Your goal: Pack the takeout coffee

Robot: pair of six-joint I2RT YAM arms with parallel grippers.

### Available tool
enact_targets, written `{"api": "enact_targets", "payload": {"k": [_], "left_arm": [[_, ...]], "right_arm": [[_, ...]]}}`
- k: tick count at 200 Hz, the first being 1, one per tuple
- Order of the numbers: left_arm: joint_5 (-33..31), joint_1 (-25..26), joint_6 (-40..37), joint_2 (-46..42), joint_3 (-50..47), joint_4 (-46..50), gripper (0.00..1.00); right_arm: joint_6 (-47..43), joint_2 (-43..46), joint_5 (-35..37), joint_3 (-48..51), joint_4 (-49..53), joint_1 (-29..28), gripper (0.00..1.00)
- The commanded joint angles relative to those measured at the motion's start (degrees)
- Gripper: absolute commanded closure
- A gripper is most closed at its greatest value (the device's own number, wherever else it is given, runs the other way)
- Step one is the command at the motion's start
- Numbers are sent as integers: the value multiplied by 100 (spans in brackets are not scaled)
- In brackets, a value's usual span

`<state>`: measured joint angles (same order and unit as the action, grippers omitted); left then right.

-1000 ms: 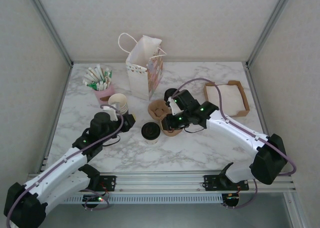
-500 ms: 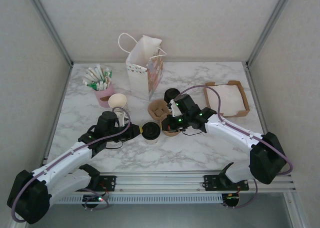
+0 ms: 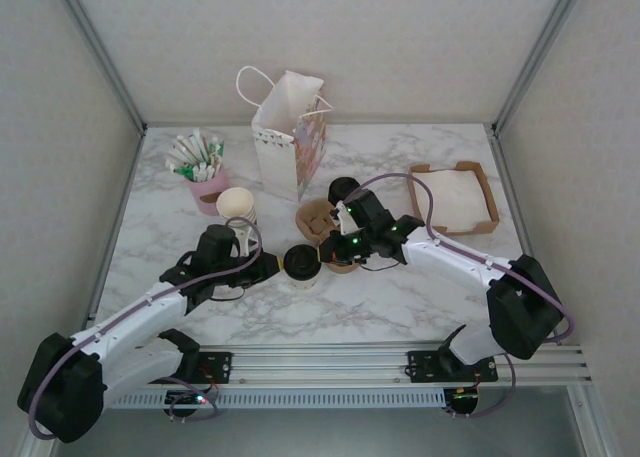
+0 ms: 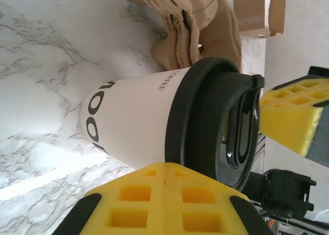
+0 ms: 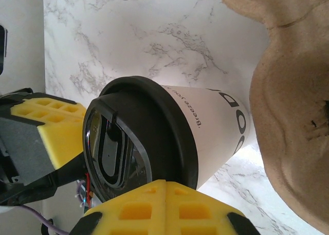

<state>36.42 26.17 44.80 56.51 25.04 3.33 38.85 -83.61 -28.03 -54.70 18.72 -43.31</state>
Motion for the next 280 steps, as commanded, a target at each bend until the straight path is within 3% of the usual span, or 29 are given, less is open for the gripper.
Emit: {"api": "enact_targets", "payload": {"k": [1,75,137,187,280], "left_arm": [[23,-56,-137,43,-51,-48,100],[-90,-103,-213,-133,-44,194,100],[-438,-543,-436,-620,88,925,100],[-360,-915,-464,-893,133,970,100],[-144,-1151,-453,-992,160,770,100]], "right_arm": [[53,-146,-159,109,-139,22,100],[4,-417,-136,84,-83,23,100],[-230,-571,-115,-258,170,20,100],[-496,-940,-119,-792,411,19,100],[-775,-1956,-479,-2055,645,19,100]]}}
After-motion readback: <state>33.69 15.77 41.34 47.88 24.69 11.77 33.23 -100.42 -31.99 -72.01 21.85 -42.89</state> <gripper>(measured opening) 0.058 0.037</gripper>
